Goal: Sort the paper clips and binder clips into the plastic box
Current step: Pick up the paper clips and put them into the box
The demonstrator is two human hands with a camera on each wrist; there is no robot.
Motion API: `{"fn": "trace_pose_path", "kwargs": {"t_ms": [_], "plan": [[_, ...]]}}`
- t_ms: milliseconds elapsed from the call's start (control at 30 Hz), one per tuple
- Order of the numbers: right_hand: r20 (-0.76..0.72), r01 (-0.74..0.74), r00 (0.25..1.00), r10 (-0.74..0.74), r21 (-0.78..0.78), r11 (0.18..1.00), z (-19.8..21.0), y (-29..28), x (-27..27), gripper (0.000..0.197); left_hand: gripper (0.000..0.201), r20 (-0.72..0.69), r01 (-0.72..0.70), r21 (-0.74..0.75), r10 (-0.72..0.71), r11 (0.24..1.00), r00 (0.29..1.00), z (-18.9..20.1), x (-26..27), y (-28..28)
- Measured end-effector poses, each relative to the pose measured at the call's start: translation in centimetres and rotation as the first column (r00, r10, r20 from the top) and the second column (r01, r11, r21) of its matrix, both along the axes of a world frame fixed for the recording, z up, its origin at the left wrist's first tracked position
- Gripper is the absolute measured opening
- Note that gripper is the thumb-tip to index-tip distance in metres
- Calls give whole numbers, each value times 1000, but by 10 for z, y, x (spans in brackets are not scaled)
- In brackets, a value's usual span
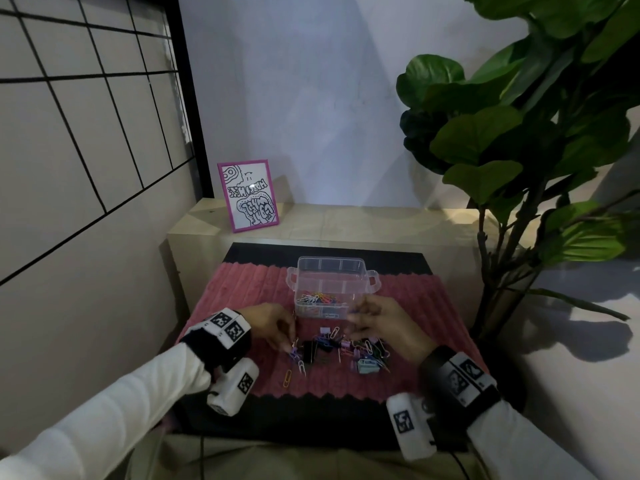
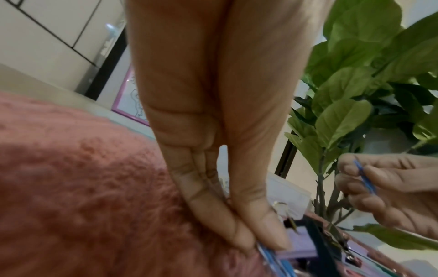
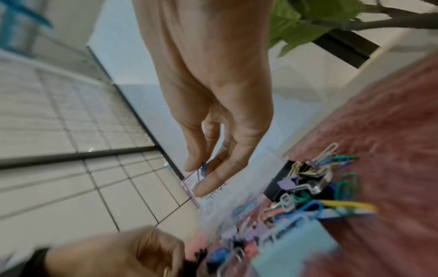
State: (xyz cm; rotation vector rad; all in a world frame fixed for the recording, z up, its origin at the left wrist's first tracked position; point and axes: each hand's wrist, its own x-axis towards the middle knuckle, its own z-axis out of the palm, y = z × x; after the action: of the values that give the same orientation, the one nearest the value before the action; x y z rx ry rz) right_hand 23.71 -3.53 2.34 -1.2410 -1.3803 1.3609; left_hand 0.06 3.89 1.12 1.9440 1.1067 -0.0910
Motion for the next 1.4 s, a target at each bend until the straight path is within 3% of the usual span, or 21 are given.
{"fn": "trace_pose_path", "kwargs": {"t_ms": [100, 433, 567, 633, 700, 800, 867, 933, 1100, 1167, 1233, 1400], "plan": [[-24, -8, 1000, 7, -40, 999, 7, 13, 1, 2, 22, 44, -36, -28, 38, 999, 998, -1, -6, -1], [324, 55, 945, -39, -42, 998, 12, 79, -42, 27, 23, 134, -95, 20, 92, 995, 987, 5, -8, -2], [628, -32, 777, -48, 115, 993, 8, 73, -44, 33, 22, 202, -136, -23, 138, 990, 970, 9, -19, 1], [641, -74, 759, -115, 260, 963, 5, 59, -42, 30, 23, 237, -164, -21, 164, 986, 958, 10, -25, 4], [648, -182, 756, -89, 339, 923, 5, 44, -39, 21, 23, 258, -187, 15, 177, 982, 950, 15, -28, 6], [760, -422, 635, 137, 194, 885, 5, 21, -39, 13, 22, 271, -217, 99, 184, 971, 945, 27, -24, 11], [815, -482, 541, 206, 100, 870, 1, 10, -40, 10, 19, 268, -253, 229, 189, 940, 945, 36, -17, 16], [860, -459, 473, 191, 56, 887, -6, 0, -43, 26, 15, 262, -271, 353, 183, 896, 948, 44, -5, 22], [946, -366, 322, 20, 105, 925, -27, -18, -64, 79, 24, 259, -266, 435, 164, 860, 952, 47, 33, 44], [954, -322, 300, -14, 115, 940, -31, -21, -75, 84, 26, 208, -228, 478, 143, 848, 968, 46, 45, 50], [952, -282, 301, -47, 136, 950, -32, -23, -82, 68, 28, 177, -199, 465, 130, 863, 976, 43, 55, 54], [900, -239, 436, 0, 116, 964, -29, -25, -84, 36, 23, 139, -148, 414, 98, 898, 985, 38, 61, 63]]}}
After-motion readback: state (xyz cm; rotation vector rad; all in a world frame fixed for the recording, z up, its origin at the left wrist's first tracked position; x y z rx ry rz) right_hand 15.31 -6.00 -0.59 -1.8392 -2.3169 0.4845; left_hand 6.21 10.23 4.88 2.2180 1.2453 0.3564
